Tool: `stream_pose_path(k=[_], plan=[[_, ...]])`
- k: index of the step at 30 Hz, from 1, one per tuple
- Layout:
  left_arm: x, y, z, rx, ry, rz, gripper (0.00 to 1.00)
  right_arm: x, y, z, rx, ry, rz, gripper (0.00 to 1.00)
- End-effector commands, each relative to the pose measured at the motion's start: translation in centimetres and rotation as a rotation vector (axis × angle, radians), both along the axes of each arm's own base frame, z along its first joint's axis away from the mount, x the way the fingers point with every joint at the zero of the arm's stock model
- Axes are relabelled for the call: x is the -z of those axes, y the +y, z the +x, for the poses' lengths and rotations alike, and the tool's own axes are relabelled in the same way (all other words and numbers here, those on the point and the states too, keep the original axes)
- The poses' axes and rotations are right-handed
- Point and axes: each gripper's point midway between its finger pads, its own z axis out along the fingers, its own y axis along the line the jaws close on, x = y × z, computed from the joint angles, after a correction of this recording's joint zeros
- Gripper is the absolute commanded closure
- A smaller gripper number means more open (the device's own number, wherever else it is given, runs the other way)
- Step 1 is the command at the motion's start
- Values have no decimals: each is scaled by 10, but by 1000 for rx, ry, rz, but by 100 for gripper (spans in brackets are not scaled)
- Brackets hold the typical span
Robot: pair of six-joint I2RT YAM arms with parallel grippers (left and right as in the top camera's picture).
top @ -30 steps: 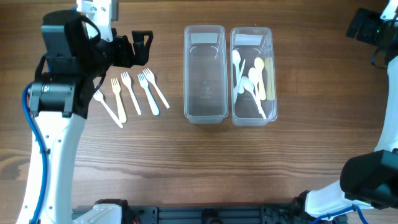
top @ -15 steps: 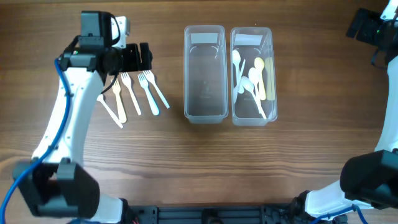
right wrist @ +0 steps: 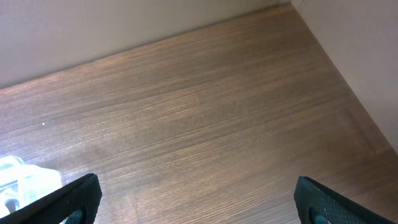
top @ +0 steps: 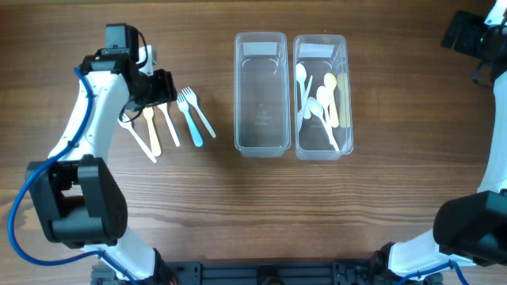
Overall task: Pack container
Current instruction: 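Raise the left gripper and move it over the forks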
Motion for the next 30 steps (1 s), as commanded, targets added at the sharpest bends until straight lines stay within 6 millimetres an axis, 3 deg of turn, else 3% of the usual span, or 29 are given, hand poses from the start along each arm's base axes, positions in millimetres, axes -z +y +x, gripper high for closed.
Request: stream_pose_path(k=[1,15,30], plan=[[8,12,2,-90,28,-13,38,7,3,2,-5,12,10,0],[61,21,-4,-94,127,42,42,7,3,2,-5,12,10,0],[71,34,-4,-109,139,113,44,7,3,2,-5,12,10,0]])
